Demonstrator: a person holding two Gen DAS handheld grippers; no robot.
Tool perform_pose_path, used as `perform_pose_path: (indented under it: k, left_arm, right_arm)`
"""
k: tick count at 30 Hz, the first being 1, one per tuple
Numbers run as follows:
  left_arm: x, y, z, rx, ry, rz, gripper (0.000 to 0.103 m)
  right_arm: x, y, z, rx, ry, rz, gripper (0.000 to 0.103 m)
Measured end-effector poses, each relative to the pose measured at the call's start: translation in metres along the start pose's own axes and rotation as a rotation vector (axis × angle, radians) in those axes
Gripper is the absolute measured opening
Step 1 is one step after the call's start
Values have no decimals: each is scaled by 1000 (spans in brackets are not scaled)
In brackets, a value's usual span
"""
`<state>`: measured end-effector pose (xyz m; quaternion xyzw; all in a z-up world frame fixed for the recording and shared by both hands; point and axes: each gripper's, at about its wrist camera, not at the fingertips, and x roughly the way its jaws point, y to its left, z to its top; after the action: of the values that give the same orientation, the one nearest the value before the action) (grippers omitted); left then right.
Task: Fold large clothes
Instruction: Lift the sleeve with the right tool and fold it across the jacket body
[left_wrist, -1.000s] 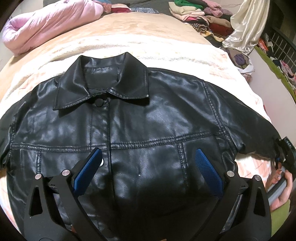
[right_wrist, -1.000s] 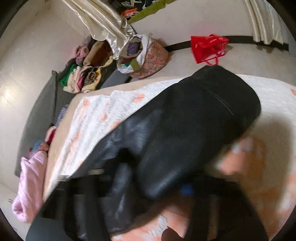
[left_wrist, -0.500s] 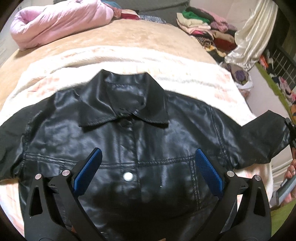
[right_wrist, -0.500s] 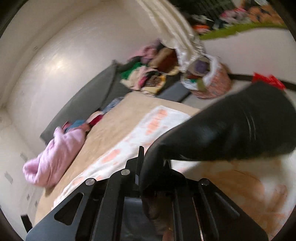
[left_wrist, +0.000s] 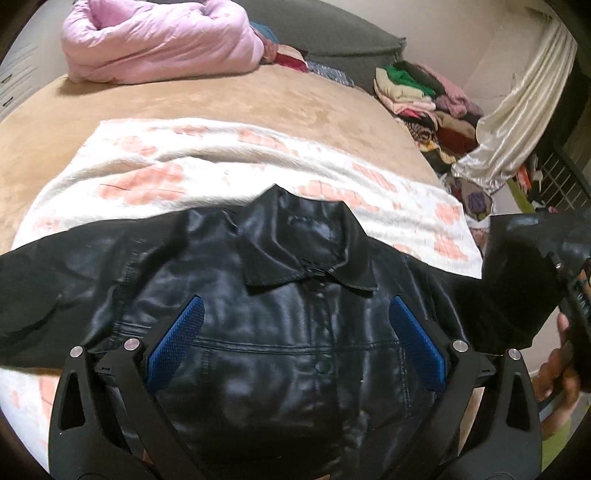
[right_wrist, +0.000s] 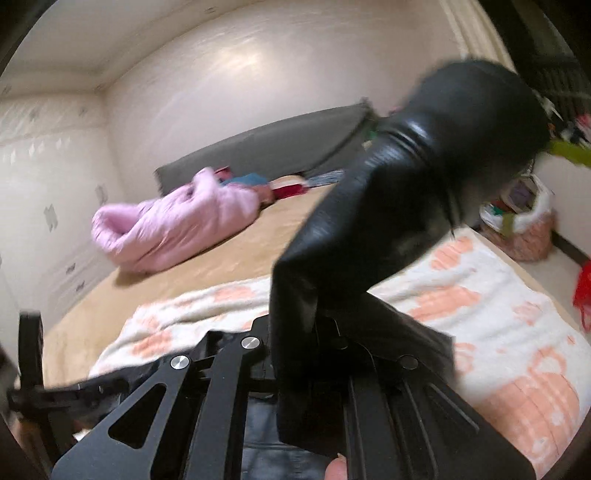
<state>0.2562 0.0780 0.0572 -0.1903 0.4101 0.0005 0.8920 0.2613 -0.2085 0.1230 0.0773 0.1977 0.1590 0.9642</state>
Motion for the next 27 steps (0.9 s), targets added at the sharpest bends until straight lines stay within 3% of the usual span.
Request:
perform_pose_path:
  k: [7,16,24,27]
  left_arm:
    - [-20,44,3,-84,-25,-42,94]
    - [-39,101,-2,-213,-67,-96,94]
    - [-24,129,-30,-321,0,-248,94]
    - [-18,136,-38,-356,10,-259,94]
  right_arm:
    - [20,66,-25,-180,47,68,7]
    - [66,134,-83,-289,183,129,7]
    - [92,178,-143,-372,313,138,9]
    - [102,188,-160,-413,346,122,12]
